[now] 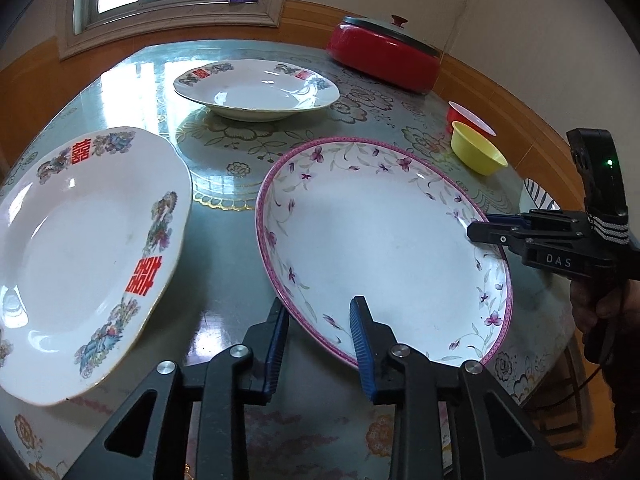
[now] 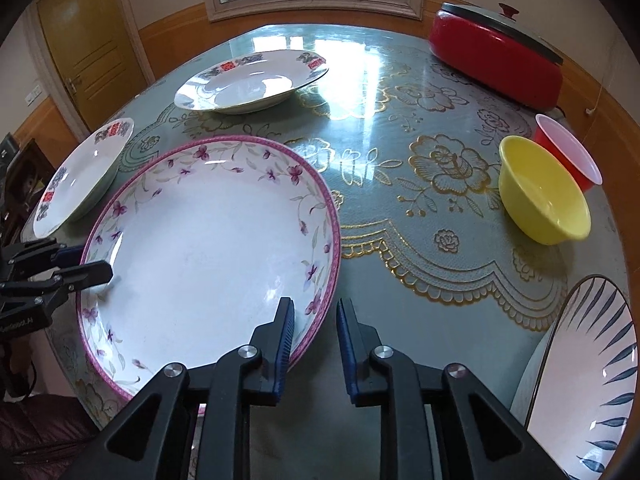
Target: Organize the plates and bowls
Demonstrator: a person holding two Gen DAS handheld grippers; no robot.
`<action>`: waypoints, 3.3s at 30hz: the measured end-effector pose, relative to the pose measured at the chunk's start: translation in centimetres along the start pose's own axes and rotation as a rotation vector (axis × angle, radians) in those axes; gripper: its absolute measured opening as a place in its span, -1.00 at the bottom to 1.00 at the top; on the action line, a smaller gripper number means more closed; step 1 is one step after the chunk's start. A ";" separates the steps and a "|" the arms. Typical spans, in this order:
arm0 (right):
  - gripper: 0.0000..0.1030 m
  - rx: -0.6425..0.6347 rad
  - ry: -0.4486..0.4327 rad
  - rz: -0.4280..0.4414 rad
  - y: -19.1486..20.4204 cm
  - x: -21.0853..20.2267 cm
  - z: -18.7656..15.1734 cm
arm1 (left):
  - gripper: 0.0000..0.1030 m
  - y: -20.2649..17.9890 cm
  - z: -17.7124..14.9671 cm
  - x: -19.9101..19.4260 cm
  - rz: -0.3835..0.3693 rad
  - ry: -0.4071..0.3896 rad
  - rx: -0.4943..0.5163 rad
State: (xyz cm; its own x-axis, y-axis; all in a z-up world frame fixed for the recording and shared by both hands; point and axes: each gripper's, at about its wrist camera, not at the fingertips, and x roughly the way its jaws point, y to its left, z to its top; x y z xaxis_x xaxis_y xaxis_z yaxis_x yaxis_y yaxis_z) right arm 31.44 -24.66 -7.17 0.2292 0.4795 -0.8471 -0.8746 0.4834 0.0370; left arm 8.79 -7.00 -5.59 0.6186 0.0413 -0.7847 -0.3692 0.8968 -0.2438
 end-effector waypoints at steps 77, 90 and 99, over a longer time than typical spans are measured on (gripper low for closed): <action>-0.66 -0.044 -0.046 0.108 0.2 2.2 1.8 | -0.50 -1.2 -1.3 -0.6 0.232 -0.099 -0.131; -0.56 -0.031 -0.060 0.092 -0.2 2.2 1.9 | -0.50 -2.2 -1.2 -0.4 0.271 -0.104 -0.144; -0.55 0.008 -0.059 0.096 -0.3 2.1 1.8 | -0.48 -2.6 -2.0 -1.9 0.289 -0.131 -0.145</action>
State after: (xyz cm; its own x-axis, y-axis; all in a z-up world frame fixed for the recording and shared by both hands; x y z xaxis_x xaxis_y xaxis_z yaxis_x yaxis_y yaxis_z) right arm 32.99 -22.45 -8.02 0.1696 0.5660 -0.8068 -0.8902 0.4391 0.1209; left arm 7.18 -10.30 -4.61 0.5547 0.3491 -0.7553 -0.6310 0.7681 -0.1084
